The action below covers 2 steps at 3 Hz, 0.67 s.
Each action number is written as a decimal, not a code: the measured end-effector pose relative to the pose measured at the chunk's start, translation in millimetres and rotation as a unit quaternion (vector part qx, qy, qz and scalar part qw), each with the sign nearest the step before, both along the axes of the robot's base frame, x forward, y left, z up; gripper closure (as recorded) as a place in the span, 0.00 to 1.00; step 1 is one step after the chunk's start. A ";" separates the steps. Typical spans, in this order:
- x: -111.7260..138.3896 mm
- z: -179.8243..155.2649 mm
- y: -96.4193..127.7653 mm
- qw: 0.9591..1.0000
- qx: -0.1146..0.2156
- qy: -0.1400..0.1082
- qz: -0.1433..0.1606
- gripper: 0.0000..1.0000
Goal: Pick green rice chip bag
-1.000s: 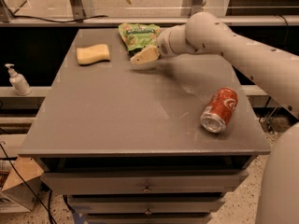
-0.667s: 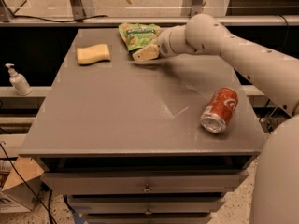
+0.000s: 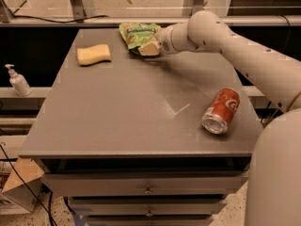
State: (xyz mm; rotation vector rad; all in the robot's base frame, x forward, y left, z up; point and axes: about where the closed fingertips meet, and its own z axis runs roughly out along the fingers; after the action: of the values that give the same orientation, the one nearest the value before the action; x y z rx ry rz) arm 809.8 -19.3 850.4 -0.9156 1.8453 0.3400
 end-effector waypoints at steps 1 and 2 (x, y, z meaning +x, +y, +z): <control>-2.1 7.3 2.0 1.000 0.010 -0.009 0.012 0.88; -9.2 32.4 7.3 0.999 0.015 -0.035 0.029 1.00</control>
Offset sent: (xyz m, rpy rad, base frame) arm -0.0199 0.0091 0.0714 0.0388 -0.1478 0.0966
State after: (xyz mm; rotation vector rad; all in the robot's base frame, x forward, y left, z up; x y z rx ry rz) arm 800.6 -12.0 882.8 -0.9506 1.7482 0.3658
